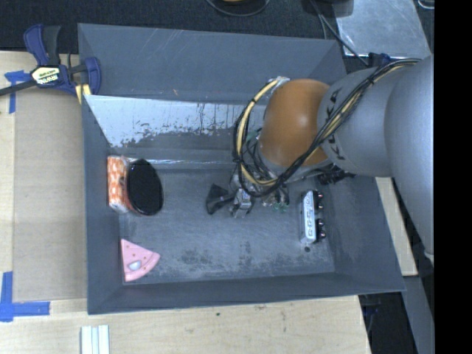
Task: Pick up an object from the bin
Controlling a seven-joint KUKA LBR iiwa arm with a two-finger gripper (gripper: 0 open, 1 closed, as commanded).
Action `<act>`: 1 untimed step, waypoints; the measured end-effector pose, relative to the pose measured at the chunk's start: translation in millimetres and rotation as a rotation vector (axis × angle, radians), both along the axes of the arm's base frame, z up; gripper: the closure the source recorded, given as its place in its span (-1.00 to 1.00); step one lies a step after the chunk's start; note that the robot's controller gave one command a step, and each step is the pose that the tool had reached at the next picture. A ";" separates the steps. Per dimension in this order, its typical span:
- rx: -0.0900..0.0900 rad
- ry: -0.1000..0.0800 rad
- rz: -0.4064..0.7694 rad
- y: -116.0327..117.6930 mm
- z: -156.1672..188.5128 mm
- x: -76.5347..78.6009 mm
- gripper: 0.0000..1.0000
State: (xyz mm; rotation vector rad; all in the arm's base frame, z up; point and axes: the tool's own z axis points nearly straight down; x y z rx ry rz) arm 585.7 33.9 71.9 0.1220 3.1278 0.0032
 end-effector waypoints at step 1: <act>0.000 0.000 0.000 0.0 0.0 0.0 1.00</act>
Offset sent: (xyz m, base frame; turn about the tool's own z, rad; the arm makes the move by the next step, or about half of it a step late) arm -0.0141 -0.0266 0.1039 -0.0107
